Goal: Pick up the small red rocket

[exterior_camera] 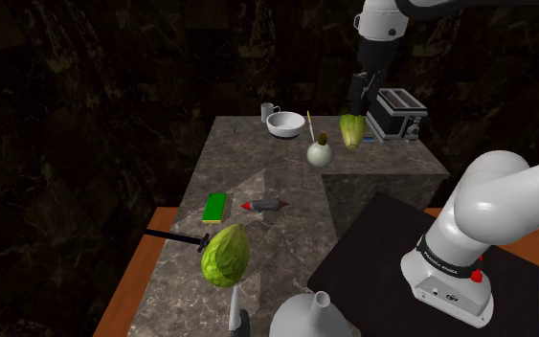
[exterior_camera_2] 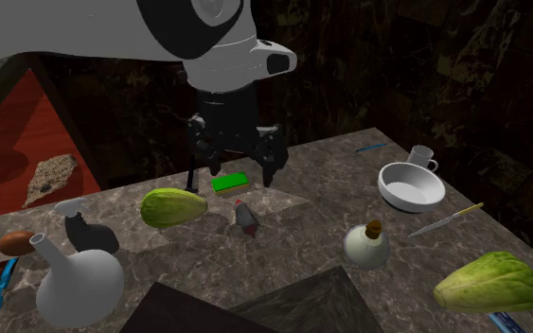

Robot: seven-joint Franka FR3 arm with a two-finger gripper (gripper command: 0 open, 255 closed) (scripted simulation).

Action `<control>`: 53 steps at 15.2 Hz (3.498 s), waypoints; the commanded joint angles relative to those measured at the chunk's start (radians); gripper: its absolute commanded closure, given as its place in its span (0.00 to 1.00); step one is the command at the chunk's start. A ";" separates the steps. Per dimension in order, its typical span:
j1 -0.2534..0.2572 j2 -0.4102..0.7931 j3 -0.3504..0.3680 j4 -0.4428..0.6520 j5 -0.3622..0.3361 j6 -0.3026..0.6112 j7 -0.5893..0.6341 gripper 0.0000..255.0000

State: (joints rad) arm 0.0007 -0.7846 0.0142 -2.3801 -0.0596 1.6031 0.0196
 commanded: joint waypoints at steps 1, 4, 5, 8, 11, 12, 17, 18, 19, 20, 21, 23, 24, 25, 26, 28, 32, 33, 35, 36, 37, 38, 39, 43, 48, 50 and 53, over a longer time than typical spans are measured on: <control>0.000 0.000 0.000 0.000 0.000 0.000 0.000 0.00; 0.014 0.074 -0.006 -0.031 0.002 0.098 -0.027 0.00; 0.019 0.102 -0.008 -0.039 0.002 0.130 -0.036 0.00; 0.034 0.190 -0.012 -0.054 0.005 0.225 -0.063 0.00; 0.048 0.286 -0.015 -0.058 0.009 0.317 -0.091 0.00; 0.053 0.320 -0.016 -0.057 0.010 0.347 -0.100 0.00; 0.075 0.499 -0.015 -0.030 0.020 0.485 -0.147 0.00; 0.080 0.536 -0.014 -0.022 0.022 0.510 -0.157 0.00; 0.084 0.574 -0.013 -0.011 0.024 0.535 -0.166 0.00; 0.088 0.611 -0.011 0.000 0.027 0.558 -0.176 0.00; 0.091 0.649 -0.009 0.013 0.029 0.581 -0.185 0.00; 0.099 0.725 -0.005 0.041 0.033 0.623 -0.204 0.00; 0.102 0.764 -0.002 0.057 0.035 0.642 -0.213 0.00; 0.105 0.802 0.001 0.074 0.037 0.660 -0.222 0.00; 0.108 0.840 0.004 0.092 0.038 0.678 -0.231 0.00; 0.114 0.917 0.011 0.131 0.040 0.709 -0.248 0.00; 0.125 1.069 0.027 0.222 0.040 0.759 -0.278 0.00; 0.128 1.107 0.031 0.247 0.039 0.768 -0.285 0.00; 0.134 1.182 0.039 0.300 0.035 0.784 -0.299 0.00; 0.138 1.220 0.043 0.329 0.033 0.791 -0.305 0.00; 0.141 1.258 0.047 0.358 0.030 0.796 -0.311 0.00; 0.145 1.296 0.050 0.388 0.028 0.801 -0.317 0.00; 0.149 1.333 0.054 0.419 0.025 0.804 -0.323 0.00; 0.155 1.402 0.055 0.456 0.019 0.833 -0.327 0.00; 0.157 1.454 0.052 0.469 0.016 0.871 -0.326 0.00; 0.157 1.454 0.052 0.469 0.016 0.871 -0.326 0.00; 0.157 1.454 0.052 0.470 0.016 0.871 -0.326 1.00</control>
State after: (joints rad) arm 0.1582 0.6692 0.0658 -1.9098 -0.0438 2.4736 -0.3060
